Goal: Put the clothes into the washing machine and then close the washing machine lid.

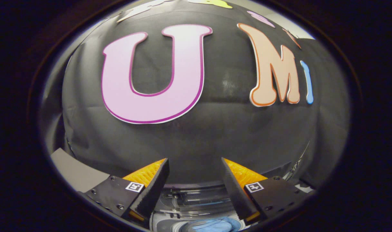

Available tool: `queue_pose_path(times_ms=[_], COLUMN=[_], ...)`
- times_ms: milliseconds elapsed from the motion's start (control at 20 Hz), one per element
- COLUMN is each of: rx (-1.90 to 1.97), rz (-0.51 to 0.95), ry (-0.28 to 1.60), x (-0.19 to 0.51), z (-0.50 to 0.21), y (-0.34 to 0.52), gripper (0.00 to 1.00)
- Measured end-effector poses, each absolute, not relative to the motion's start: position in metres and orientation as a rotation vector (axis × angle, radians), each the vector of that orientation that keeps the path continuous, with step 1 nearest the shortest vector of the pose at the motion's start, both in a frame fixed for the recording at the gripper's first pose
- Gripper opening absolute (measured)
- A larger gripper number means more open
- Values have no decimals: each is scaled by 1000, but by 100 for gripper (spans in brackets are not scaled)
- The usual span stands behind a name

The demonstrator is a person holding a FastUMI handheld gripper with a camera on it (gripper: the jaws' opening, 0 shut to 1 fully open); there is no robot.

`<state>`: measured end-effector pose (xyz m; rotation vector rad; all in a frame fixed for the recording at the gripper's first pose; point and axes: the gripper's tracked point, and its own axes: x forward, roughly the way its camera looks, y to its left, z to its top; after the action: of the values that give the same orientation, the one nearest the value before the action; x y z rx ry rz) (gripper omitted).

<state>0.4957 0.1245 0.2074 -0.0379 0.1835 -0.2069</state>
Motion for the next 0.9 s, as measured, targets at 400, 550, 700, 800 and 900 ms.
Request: queue_pose_path(times_ms=[400, 550, 700, 800, 900], rx=[-80, -81, -83, -87, -92], rz=[-198, -193, -176, -167, -167], ry=[186, 195, 210, 214, 210], x=[527, 525, 522, 523, 522], z=[182, 181, 181, 180, 180], y=[123, 124, 125, 126, 126], gripper=[99, 99, 99, 99, 99])
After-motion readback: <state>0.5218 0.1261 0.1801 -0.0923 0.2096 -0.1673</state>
